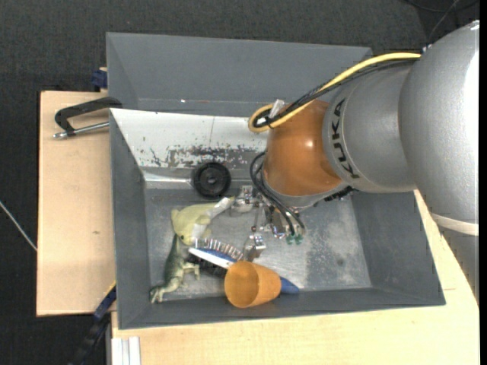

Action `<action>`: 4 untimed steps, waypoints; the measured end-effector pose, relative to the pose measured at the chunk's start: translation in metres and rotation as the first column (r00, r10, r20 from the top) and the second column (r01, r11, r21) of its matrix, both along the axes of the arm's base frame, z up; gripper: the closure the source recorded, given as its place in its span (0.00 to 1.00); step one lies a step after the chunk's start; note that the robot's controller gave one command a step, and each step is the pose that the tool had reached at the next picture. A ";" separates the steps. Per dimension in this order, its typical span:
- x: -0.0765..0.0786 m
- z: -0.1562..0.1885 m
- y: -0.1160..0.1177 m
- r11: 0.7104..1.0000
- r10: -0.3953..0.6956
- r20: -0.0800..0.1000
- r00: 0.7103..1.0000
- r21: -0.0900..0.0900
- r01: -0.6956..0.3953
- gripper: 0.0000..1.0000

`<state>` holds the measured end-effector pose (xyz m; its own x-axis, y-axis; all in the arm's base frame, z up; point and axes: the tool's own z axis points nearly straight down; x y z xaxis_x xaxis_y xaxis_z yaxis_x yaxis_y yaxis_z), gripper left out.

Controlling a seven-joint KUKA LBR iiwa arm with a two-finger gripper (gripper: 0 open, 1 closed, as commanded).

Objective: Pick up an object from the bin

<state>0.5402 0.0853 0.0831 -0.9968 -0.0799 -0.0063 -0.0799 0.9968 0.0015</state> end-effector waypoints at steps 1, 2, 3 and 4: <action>-0.024 0.037 0.045 0.995 0.099 0.029 0.995 -0.016 -0.098 0.00; 0.052 -0.009 0.083 0.986 0.164 -0.001 0.986 -0.004 -0.164 0.00; 0.054 -0.004 0.085 0.987 0.163 0.017 0.986 -0.001 -0.163 1.00; 0.064 0.152 0.085 0.963 0.270 0.011 0.963 -0.001 -0.270 1.00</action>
Offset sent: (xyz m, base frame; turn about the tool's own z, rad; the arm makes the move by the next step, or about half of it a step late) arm -0.0357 0.0546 0.0282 -0.1001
